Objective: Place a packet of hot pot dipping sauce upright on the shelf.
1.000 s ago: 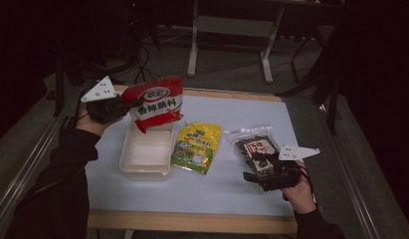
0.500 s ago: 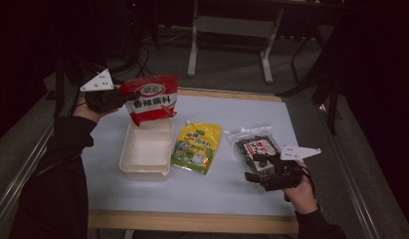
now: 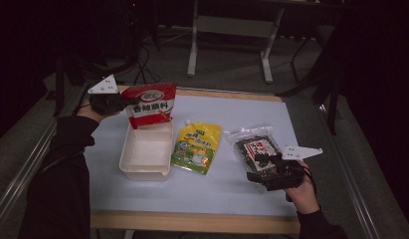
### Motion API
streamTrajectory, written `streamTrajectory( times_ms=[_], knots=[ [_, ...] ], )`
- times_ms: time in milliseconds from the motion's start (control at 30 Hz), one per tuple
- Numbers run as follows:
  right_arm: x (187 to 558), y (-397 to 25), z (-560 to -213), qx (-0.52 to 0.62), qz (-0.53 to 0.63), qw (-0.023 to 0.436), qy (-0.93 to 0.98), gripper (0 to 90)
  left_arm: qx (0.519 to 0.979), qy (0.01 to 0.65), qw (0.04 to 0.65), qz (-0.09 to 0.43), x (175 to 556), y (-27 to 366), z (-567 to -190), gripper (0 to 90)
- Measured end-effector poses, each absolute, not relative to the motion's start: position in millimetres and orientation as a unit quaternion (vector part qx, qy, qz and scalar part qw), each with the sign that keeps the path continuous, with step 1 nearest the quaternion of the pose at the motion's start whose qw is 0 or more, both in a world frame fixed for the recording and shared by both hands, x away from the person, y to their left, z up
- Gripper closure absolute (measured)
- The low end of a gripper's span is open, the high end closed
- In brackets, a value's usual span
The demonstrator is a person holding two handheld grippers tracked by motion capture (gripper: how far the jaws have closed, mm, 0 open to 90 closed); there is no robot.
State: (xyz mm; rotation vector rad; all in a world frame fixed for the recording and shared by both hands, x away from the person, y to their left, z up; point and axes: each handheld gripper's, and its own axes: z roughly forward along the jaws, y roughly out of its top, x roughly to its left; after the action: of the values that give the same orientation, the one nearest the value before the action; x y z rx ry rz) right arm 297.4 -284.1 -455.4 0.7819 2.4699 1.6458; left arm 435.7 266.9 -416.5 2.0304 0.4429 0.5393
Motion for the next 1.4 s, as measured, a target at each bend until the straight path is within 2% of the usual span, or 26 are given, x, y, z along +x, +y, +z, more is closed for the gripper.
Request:
streamTrajectory(
  times_ms=[600, 767, 867, 933, 1067, 1233, 1400],
  knots=[
    [297.5, -282.6, -455.8, 0.248, 0.532, 0.044, 0.808, 19.1, 0.838, 0.216, 0.465, 0.186, 442.6, 260.9, -459.4, 90.0],
    [297.7, -282.9, -455.1, 0.249, 0.532, 0.045, 0.808, 18.6, 0.833, 0.223, 0.467, 0.194, 441.8, 260.5, -460.3, 90.0],
    [297.3, -283.5, -453.6, 0.248, 0.532, 0.047, 0.808, 17.7, 0.829, 0.226, 0.466, 0.210, 439.6, 259.4, -457.7, 84.4],
    [297.1, -283.8, -453.2, 0.248, 0.533, 0.050, 0.807, 17.7, 0.826, 0.231, 0.468, 0.215, 438.8, 259.1, -455.6, 75.0],
    [296.8, -286.9, -451.0, 0.250, 0.534, 0.055, 0.806, 16.4, 0.822, 0.240, 0.473, 0.209, 434.5, 258.9, -447.9, 72.6],
    [296.1, -288.5, -448.8, 0.251, 0.536, 0.071, 0.803, 14.2, 0.815, 0.252, 0.477, 0.213, 426.9, 263.0, -437.4, 64.2],
    [295.7, -289.6, -447.8, 0.257, 0.532, 0.072, 0.804, 14.2, 0.808, 0.266, 0.478, 0.219, 417.2, 266.3, -427.4, 59.7]
  ],
)
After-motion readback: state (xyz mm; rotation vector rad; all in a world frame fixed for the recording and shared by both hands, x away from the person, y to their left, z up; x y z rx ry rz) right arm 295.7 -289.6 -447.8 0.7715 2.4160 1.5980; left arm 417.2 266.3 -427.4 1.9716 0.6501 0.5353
